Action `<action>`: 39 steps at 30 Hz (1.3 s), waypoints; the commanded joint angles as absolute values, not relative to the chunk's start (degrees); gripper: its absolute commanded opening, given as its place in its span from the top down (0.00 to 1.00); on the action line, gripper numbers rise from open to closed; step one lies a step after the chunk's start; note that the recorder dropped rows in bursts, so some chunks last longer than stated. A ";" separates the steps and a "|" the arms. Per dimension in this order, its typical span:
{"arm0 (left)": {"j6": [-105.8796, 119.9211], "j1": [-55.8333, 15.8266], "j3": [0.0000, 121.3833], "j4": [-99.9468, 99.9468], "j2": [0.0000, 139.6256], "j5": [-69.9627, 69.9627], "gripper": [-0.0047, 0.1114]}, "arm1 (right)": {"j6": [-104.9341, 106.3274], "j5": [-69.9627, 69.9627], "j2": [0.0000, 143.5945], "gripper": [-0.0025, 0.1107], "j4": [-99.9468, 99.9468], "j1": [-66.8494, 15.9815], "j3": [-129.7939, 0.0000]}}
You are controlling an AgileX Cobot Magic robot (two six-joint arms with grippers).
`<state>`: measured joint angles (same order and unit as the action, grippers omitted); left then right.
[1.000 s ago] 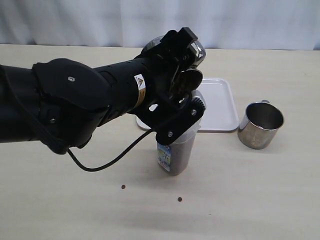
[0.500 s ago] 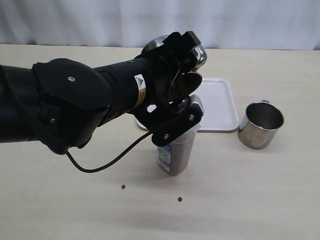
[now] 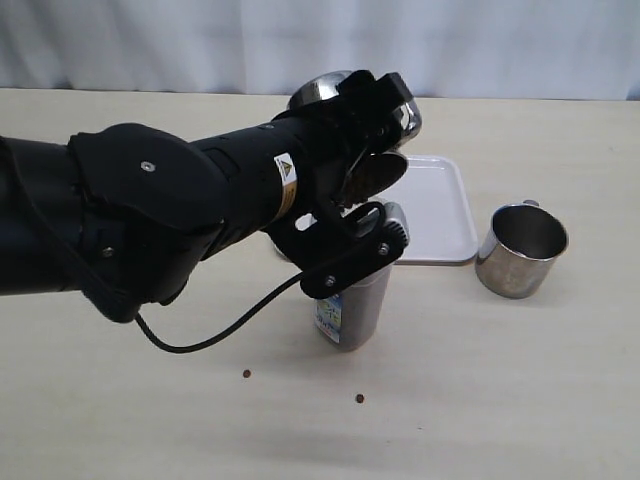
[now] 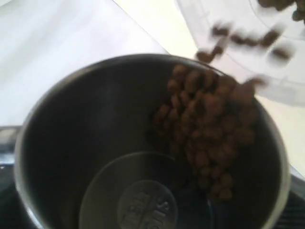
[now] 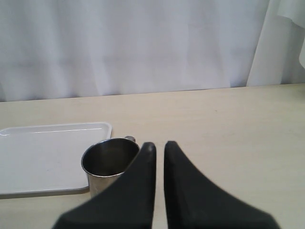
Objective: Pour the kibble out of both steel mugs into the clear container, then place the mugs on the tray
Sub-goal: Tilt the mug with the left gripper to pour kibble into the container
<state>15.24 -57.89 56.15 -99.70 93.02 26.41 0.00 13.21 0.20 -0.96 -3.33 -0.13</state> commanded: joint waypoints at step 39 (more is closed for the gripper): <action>24.19 -66.71 56.82 -99.95 95.63 44.52 0.96 | 0.64 13.36 0.00 0.94 -1.21 -3.29 0.00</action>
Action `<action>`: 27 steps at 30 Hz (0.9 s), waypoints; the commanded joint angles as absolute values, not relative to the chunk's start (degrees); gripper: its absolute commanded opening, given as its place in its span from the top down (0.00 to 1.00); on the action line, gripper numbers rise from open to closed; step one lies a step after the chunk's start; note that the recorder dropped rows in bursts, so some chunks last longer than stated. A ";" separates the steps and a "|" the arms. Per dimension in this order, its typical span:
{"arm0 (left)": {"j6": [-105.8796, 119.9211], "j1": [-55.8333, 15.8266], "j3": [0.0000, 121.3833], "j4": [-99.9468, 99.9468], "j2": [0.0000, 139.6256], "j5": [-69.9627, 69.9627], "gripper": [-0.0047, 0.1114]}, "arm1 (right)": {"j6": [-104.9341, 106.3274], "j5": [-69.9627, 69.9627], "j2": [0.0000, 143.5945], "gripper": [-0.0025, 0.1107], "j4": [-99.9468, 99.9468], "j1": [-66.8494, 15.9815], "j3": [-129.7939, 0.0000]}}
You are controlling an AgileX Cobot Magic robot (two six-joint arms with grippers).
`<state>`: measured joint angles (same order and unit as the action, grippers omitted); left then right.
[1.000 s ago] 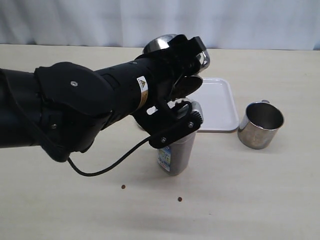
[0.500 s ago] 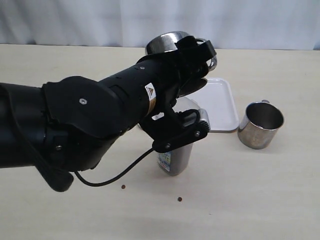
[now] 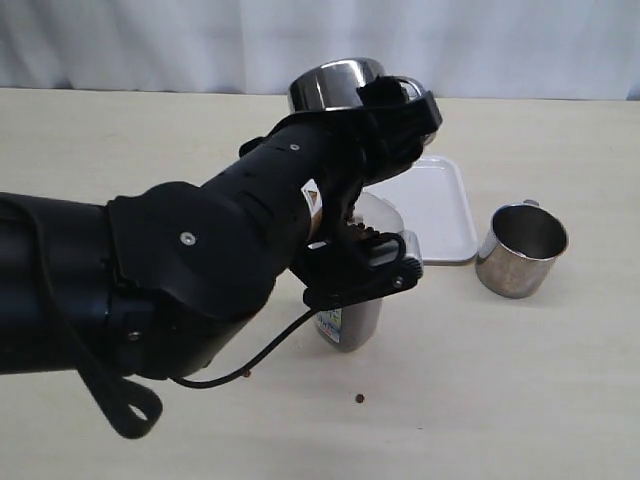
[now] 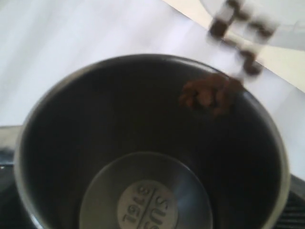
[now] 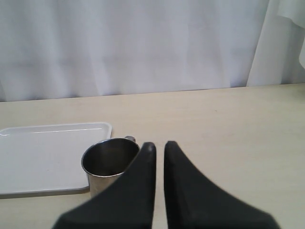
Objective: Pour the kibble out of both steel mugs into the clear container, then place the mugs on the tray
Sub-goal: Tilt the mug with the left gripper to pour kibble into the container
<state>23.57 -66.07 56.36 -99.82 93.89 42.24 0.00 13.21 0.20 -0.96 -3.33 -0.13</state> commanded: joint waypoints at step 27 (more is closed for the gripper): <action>26.07 -73.60 56.71 -99.95 98.55 54.82 0.96 | 0.64 13.36 0.00 0.94 -1.21 -3.29 0.00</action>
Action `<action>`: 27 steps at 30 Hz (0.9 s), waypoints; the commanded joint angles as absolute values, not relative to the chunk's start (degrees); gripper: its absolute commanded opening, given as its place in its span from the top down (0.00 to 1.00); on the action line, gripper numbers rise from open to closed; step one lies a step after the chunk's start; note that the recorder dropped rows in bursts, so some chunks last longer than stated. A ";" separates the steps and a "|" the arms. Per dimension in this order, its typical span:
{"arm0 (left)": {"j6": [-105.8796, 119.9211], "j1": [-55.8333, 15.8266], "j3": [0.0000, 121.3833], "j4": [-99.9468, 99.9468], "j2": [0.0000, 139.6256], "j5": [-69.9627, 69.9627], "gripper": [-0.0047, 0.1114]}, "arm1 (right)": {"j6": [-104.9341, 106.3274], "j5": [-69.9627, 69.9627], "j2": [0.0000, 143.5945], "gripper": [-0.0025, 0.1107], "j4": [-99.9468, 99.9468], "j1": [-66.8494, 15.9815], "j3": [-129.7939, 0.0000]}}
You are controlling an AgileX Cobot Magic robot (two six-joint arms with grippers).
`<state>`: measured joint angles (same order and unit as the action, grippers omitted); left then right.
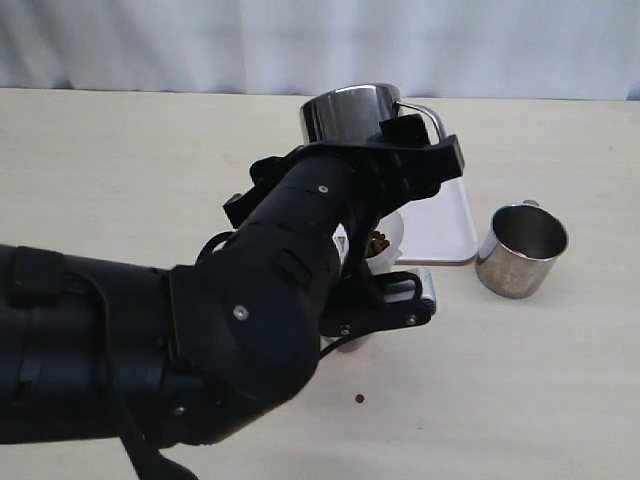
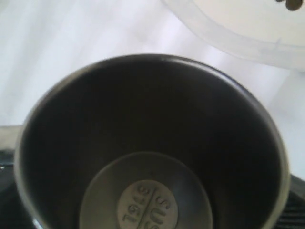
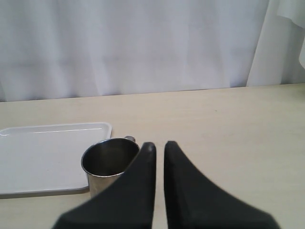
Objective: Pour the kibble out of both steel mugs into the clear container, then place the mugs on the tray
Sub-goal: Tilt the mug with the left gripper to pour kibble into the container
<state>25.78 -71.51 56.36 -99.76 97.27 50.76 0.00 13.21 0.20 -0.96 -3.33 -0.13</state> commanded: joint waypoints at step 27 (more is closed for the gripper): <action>-9.50 -45.85 56.70 -74.32 80.01 -0.55 0.96 | 0.64 13.36 0.00 0.94 -1.21 -3.29 0.00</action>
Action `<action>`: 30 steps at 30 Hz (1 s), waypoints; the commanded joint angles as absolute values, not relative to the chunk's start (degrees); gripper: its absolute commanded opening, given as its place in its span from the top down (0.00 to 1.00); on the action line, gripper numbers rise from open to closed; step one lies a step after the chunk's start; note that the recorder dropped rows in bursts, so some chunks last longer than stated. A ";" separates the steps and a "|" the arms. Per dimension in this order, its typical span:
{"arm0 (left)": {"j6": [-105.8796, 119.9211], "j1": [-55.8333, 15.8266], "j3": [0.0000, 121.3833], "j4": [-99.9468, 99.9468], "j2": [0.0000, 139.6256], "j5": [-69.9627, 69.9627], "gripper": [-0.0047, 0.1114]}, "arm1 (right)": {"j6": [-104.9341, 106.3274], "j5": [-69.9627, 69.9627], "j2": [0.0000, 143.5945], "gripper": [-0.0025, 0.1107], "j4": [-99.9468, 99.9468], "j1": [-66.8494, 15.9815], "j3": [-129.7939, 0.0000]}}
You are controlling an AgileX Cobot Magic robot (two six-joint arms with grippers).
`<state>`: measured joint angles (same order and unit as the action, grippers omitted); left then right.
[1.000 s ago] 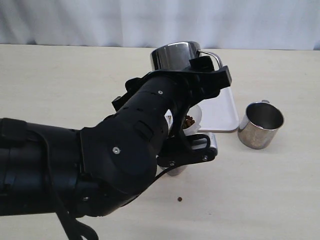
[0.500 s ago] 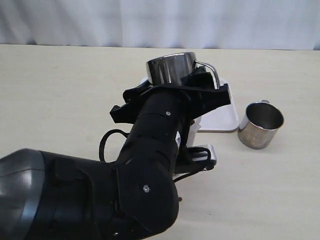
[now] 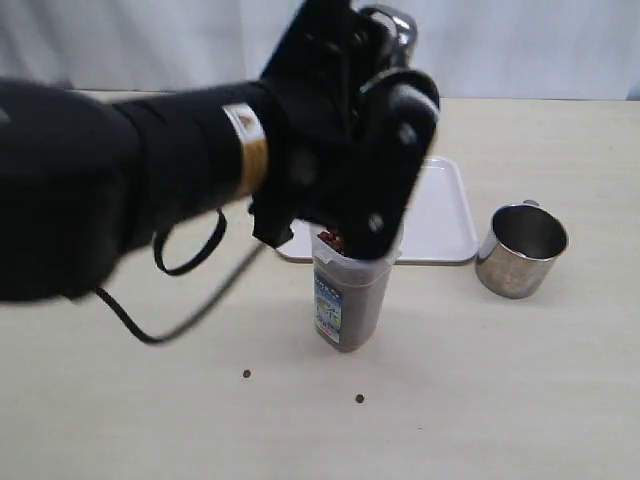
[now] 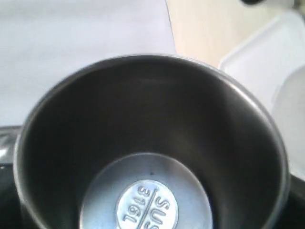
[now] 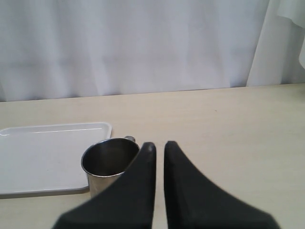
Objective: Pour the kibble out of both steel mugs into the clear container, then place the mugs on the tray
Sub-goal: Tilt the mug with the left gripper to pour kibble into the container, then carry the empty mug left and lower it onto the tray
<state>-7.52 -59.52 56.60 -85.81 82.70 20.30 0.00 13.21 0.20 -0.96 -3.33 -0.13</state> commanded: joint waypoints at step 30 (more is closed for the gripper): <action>-43.59 -16.77 86.78 -77.70 137.60 -56.61 0.96 | 0.64 13.36 0.00 0.94 -1.21 -3.29 0.00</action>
